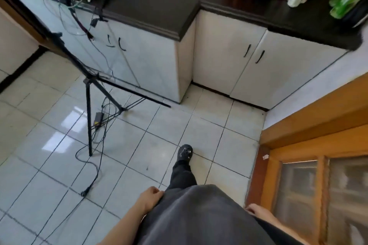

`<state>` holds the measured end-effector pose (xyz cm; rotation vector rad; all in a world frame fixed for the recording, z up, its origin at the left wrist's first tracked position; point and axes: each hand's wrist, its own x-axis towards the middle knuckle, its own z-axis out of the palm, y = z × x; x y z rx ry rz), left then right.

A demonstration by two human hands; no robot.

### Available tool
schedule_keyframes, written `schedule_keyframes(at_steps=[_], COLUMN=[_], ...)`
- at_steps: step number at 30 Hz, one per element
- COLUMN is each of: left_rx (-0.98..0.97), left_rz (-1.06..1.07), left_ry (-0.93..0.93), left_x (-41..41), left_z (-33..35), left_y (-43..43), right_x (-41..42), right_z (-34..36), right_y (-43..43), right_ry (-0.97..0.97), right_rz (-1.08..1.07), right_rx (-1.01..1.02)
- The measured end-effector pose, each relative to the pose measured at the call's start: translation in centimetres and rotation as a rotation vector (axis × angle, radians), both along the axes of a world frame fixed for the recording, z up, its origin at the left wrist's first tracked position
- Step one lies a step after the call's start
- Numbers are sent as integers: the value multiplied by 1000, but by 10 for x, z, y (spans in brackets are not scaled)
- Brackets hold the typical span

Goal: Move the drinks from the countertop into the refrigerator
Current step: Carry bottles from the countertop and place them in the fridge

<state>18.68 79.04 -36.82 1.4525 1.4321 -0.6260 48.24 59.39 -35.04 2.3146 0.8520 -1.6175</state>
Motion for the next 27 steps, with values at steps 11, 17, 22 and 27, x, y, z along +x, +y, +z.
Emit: schedule_keyframes(at_steps=[11, 17, 22, 27], left_rx=[157, 127, 21, -32], left_rz=[-373, -529, -571, -525], left_ry=[-14, -17, 4, 17], left_x=[188, 299, 381, 485], left_z=[6, 2, -11, -3], left_y=[244, 270, 261, 265], right_x=[98, 150, 235, 366], right_z=[43, 34, 12, 18], right_y=[137, 147, 139, 160], right_ry=[-132, -157, -76, -180], right_rz=[-567, -573, -595, -632], right_rx=[178, 153, 64, 99])
